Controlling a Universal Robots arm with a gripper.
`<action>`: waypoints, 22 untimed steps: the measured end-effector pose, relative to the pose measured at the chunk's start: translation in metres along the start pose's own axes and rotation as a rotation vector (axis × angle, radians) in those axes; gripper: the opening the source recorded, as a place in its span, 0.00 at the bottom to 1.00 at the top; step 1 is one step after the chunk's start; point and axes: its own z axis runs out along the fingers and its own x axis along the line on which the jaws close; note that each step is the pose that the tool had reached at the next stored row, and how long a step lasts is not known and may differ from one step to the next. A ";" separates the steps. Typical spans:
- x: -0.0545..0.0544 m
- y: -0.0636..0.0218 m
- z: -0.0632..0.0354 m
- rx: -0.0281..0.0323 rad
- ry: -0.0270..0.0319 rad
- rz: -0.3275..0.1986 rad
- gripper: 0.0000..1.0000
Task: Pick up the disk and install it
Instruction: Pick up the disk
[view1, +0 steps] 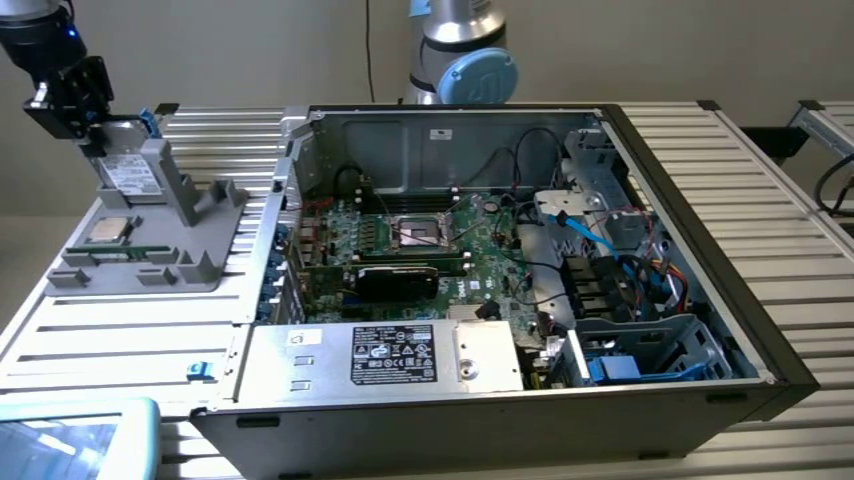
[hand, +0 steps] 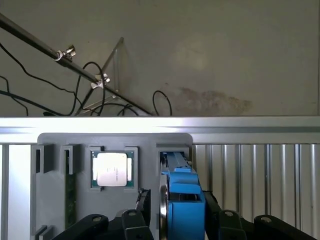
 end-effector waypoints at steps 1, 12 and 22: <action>0.000 0.0000 0.0000 0.0001 0.0001 0.000 0.52; -0.001 0.0000 0.0010 -0.0015 0.0074 0.000 0.52; -0.002 -0.0001 0.0023 -0.0033 0.0074 0.000 0.52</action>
